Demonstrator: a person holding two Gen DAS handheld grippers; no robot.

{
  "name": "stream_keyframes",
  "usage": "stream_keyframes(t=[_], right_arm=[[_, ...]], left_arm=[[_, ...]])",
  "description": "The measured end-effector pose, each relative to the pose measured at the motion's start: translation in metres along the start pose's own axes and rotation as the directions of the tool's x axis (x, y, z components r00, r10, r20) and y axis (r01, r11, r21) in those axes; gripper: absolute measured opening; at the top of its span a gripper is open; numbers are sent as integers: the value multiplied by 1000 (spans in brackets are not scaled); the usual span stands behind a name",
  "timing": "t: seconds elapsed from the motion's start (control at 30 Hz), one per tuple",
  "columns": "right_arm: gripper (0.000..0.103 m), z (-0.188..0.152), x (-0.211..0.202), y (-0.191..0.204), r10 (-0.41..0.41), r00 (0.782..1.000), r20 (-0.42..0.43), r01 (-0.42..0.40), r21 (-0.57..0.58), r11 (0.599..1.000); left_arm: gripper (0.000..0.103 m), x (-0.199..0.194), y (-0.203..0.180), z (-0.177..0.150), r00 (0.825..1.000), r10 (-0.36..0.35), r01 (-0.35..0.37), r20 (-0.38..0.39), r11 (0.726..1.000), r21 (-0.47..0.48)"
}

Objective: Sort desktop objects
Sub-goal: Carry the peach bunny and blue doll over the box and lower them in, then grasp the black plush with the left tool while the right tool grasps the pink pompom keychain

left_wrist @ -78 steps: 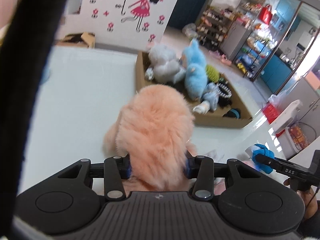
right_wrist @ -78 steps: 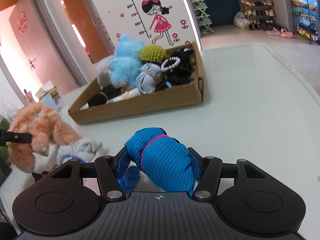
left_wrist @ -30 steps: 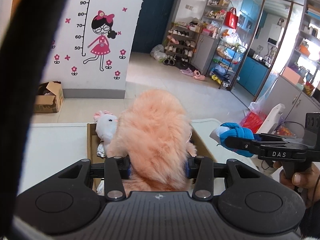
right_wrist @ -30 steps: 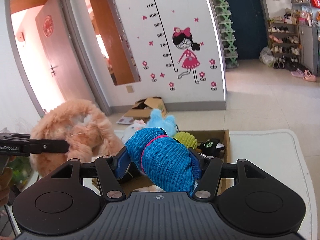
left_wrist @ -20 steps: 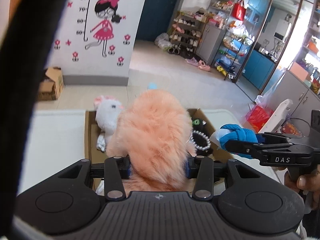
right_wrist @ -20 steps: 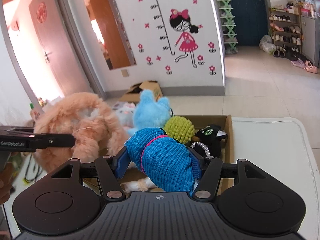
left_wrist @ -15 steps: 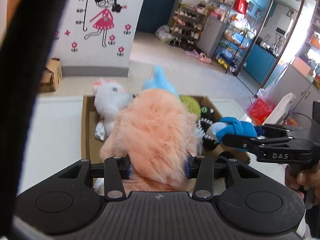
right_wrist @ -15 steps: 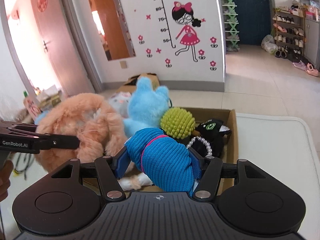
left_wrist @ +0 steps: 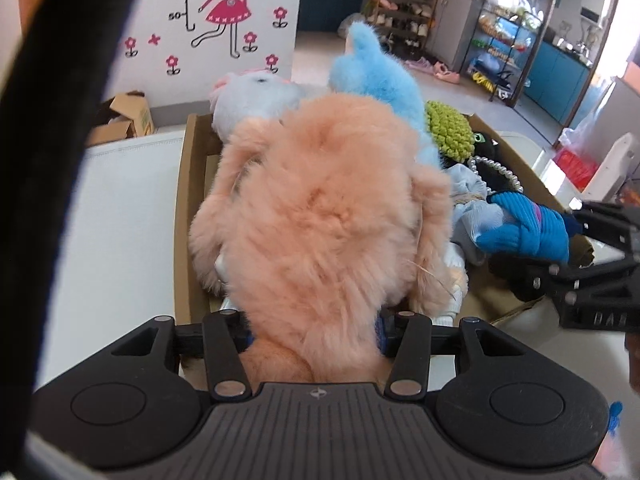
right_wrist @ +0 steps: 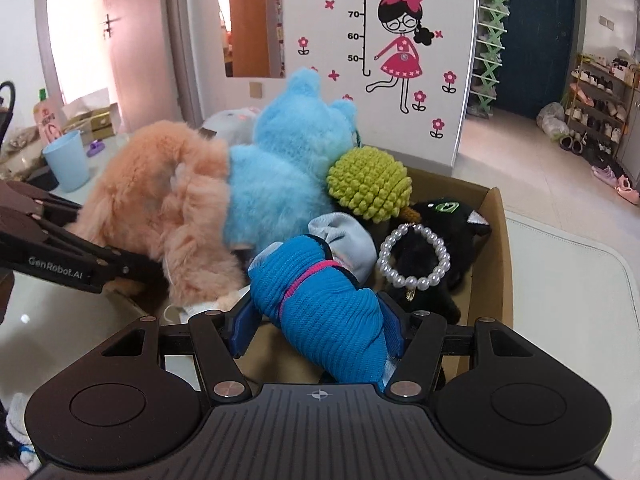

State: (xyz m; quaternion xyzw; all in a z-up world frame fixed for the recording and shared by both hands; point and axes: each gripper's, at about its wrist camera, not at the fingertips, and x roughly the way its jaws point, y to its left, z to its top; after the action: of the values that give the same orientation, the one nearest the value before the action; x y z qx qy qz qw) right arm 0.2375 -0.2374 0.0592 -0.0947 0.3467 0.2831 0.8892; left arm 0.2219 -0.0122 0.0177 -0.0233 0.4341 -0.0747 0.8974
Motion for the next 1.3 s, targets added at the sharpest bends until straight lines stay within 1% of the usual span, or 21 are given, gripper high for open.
stream_keyframes(t=[0.07,0.13,0.23,0.27,0.3,0.33,0.37,0.4,0.47,0.57,0.67,0.73,0.77,0.87,0.93,1.0,1.03,1.1,1.17,1.27,1.3], right_arm=[[67,-4,5,4,-30,999,-28,30,-19,999],[72,-8,9,7,-57,997,-42,56,-33,998],[75,-8,1,4,-23,999,-26,23,9,1000],[76,-7,-2,3,-9,1000,-19,10,15,1000],[80,-6,-5,3,-8,1000,-14,8,12,1000],[84,-5,-9,4,-13,1000,-4,13,7,1000],[85,-4,-14,4,-11,1000,11,11,6,1000],[85,-3,-18,3,-2,1000,24,2,13,1000],[86,0,-29,0,2,999,53,-4,34,999],[86,7,-48,-4,-9,995,94,5,43,999],[87,8,-74,-9,-39,990,134,28,77,997],[89,2,-97,-12,-43,987,158,25,115,993],[89,-4,-109,-12,-44,986,162,22,132,991],[94,-31,-138,-2,-19,990,143,-2,145,989],[96,-53,-148,9,20,993,119,-39,159,987],[96,-71,-148,16,60,995,84,-76,209,975],[96,-80,-147,19,71,995,76,-88,240,967],[96,-92,-139,24,76,996,55,-89,289,953],[96,-101,-129,27,82,996,43,-92,331,939],[96,-110,-114,31,105,994,31,-109,377,920],[96,-112,-110,34,107,994,28,-109,378,919]], left_arm=[[49,-4,-9,-1,999,33,-32,-9,999,38],[52,-10,-16,-4,998,67,-66,-9,995,69],[57,-26,-13,-2,998,63,-62,-17,997,51],[65,-33,-11,-2,998,66,-66,-17,997,46],[72,-41,-10,-1,997,81,-81,-9,996,48],[87,-50,-10,-1,995,99,-100,14,993,58],[92,-61,-11,-1,993,112,-115,45,991,72],[93,-73,-11,-1,991,110,-115,74,990,77],[99,-95,-9,-2,991,96,-103,90,992,71],[101,-129,-3,-11,988,92,-102,122,992,76],[102,-163,4,-31,987,69,-81,147,994,76],[102,-180,2,-48,985,71,-82,156,994,67],[102,-192,4,-60,988,43,-54,149,996,65],[102,-200,2,-83,992,-20,13,122,998,58],[102,-200,6,-99,994,-71,71,82,997,6],[102,-193,17,-112,987,-158,162,41,982,-100],[102,-190,22,-119,978,-207,208,23,964,-166],[101,-177,31,-130,955,-295,284,8,912,-295],[100,-170,36,-140,942,-335,313,6,872,-376],[99,-173,36,-151,939,-343,312,1,853,-418],[99,-172,34,-152,934,-357,320,-8,848,-422]])
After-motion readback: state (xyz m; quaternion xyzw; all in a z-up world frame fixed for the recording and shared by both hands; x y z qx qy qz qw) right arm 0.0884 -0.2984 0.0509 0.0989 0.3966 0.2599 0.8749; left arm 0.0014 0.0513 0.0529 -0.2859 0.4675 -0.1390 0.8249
